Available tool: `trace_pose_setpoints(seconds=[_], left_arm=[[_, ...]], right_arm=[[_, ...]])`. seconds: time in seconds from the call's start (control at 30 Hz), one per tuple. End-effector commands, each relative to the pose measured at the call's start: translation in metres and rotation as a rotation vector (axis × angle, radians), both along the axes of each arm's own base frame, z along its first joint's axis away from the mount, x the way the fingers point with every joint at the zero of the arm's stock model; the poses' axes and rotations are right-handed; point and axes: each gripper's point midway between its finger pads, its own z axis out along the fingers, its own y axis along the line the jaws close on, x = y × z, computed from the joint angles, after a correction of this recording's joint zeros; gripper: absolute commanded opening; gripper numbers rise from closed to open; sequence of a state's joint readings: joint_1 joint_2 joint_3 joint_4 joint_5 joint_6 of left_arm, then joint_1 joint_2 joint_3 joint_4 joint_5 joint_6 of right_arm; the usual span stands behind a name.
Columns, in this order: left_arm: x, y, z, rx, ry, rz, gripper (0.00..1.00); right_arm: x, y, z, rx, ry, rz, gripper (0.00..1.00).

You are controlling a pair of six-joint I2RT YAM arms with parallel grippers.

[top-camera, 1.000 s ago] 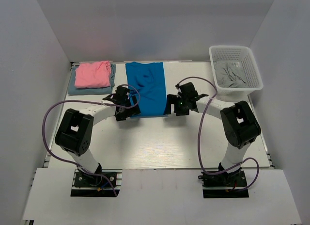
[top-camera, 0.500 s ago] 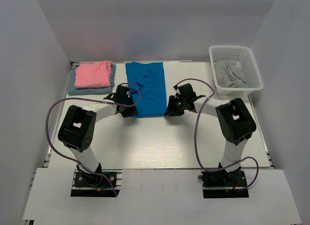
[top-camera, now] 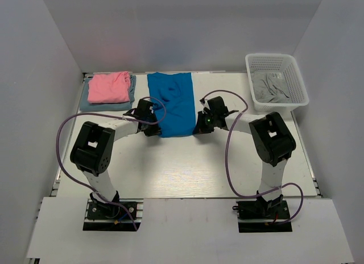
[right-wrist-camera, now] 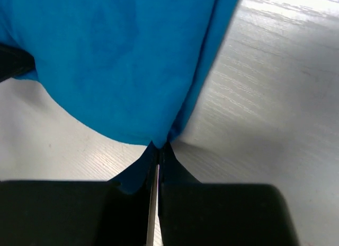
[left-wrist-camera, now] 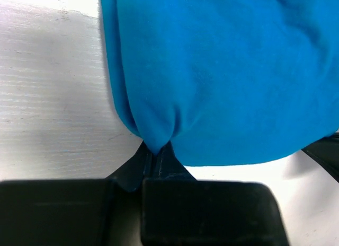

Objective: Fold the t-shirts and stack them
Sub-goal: Grab one side of the 2/3 rectangular tshirt with both arms, then fold the long partially folded tshirt into a neat square

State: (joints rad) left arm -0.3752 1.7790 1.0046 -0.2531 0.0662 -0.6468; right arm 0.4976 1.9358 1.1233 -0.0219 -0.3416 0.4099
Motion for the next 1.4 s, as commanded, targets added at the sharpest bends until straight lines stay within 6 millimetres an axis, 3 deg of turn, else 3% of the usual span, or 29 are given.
trace_pose_setpoints(seconds=[0.0,0.03,0.1,0.17,0.23,0.27,0.3,0.33,0.37,0.43,0.47,0.6,0.67,0.77,0.9,1.0,1.07,1.13,1.2,1.27,1.37], left_arm=[[-0.022,0.013,-0.02,0.078,0.092,0.002,0.0],[-0.021,0.012,-0.015,0.074,0.081,0.003,0.0],[-0.03,0.016,-0.007,0.073,0.08,0.003,0.0],[-0.045,0.016,-0.002,0.062,0.084,-0.013,0.0],[-0.062,0.002,0.021,-0.012,0.057,-0.064,0.0],[-0.078,0.0,0.019,-0.043,0.083,-0.088,0.0],[-0.096,-0.014,0.027,-0.117,0.118,-0.151,0.0],[-0.109,-0.019,0.041,-0.15,0.102,-0.187,0.0],[-0.119,-0.022,0.047,-0.166,0.105,-0.209,0.0],[-0.142,-0.018,0.055,-0.167,0.137,-0.221,0.0],[-0.151,-0.021,0.077,-0.202,0.093,-0.252,0.0],[-0.178,-0.029,0.12,-0.327,0.037,-0.318,0.0],[-0.186,-0.029,0.145,-0.368,-0.033,-0.324,0.0],[-0.189,-0.025,0.163,-0.386,-0.097,-0.318,0.0],[-0.181,-0.027,0.162,-0.376,-0.092,-0.31,0.0],[-0.165,-0.033,0.17,-0.365,-0.122,-0.314,0.0],[-0.145,-0.033,0.185,-0.338,-0.197,-0.286,0.0],[-0.131,-0.029,0.192,-0.312,-0.229,-0.245,0.0],[-0.112,-0.024,0.194,-0.267,-0.242,-0.191,0.0],[-0.097,-0.02,0.188,-0.21,-0.219,-0.148,0.0],[-0.082,-0.02,0.195,-0.177,-0.238,-0.128,0.0]], right_arm=[[0.016,0.01,0.024,0.032,-0.132,0.079,0.0],[0.007,0.007,0.019,0.021,-0.121,0.085,0.0],[0.002,0.003,0.034,0.034,-0.145,0.079,0.0],[-0.02,-0.006,0.043,0.042,-0.133,0.068,0.0],[-0.052,-0.014,0.036,0.04,-0.051,0.078,0.0],[-0.068,-0.015,0.05,0.066,-0.068,0.097,0.0],[-0.093,-0.018,0.044,0.078,-0.005,0.137,0.0],[-0.103,-0.017,0.057,0.107,-0.016,0.154,0.0],[-0.134,-0.017,0.06,0.157,0.025,0.219,0.0],[-0.156,-0.02,0.075,0.189,0.03,0.263,0.0],[-0.168,-0.022,0.075,0.186,0.039,0.28,0.0],[-0.182,-0.034,0.12,0.198,-0.141,0.317,0.0],[-0.183,-0.037,0.138,0.218,-0.218,0.3,0.0],[-0.183,-0.04,0.158,0.244,-0.283,0.28,0.0],[-0.171,-0.041,0.166,0.223,-0.329,0.247,0.0],[-0.152,-0.042,0.173,0.197,-0.379,0.19,0.0],[-0.134,-0.045,0.177,0.173,-0.408,0.104,0.0],[-0.121,-0.049,0.171,0.128,-0.4,0.045,0.0],[-0.108,-0.049,0.182,0.121,-0.445,0.012,0.0],[-0.098,-0.051,0.184,0.105,-0.455,-0.03,0.0],[-0.084,-0.054,0.184,0.071,-0.461,-0.079,0.0]])
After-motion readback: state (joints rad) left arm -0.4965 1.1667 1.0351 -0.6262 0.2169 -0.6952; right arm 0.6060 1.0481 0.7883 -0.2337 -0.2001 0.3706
